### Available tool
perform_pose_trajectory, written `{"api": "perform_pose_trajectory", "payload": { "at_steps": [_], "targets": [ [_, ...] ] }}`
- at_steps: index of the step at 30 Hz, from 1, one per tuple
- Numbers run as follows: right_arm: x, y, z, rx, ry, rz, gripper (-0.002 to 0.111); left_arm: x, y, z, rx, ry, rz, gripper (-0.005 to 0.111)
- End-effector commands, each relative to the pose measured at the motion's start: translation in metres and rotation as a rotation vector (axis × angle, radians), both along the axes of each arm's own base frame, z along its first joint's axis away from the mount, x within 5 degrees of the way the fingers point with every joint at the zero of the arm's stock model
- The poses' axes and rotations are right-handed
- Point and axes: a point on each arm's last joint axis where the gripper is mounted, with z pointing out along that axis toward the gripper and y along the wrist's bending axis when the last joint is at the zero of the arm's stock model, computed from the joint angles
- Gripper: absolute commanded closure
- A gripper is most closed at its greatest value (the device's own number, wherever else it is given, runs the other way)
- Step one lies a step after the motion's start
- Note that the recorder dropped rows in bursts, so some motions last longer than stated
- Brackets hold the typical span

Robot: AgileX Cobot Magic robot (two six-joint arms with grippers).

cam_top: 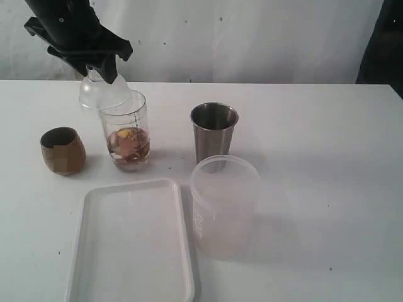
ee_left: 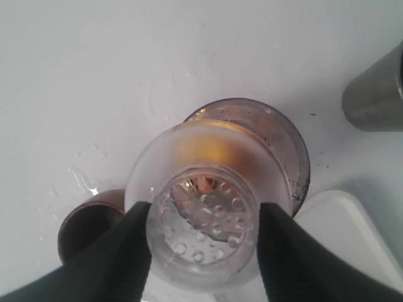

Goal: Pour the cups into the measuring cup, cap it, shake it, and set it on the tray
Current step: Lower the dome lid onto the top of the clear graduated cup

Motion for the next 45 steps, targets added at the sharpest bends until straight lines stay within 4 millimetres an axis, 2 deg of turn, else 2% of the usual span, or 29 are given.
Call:
{"api": "perform_pose_trajectory", "payload": {
  "at_steps": [1, 8, 21, 31, 41, 45],
  "targets": [
    [0.000, 0.000, -0.001, 0.004, -0.006, 0.005, 0.108, 0.001, -0.004, 0.007, -0.045, -0.004, -0.007, 0.107],
    [0.000, 0.000, -0.001, 0.004, -0.006, 0.005, 0.108, 0.000, -0.010, 0.015, -0.092, -0.020, -0.039, 0.107],
    [0.000, 0.000, -0.001, 0.037, -0.003, 0.005, 0.108, 0.009, -0.013, -0.006, -0.067, 0.024, -0.059, 0.107],
    [0.000, 0.000, -0.001, 0.037, -0.003, 0.005, 0.108, 0.012, -0.007, -0.007, 0.007, 0.000, -0.054, 0.107],
    [0.000, 0.000, -0.001, 0.037, -0.003, 0.005, 0.108, 0.011, -0.007, -0.006, 0.004, -0.001, -0.047, 0.107],
    [0.000, 0.000, -0.001, 0.037, -0.003, 0.005, 0.108, 0.012, -0.009, -0.013, -0.012, 0.025, -0.046, 0.107]
  ]
}}
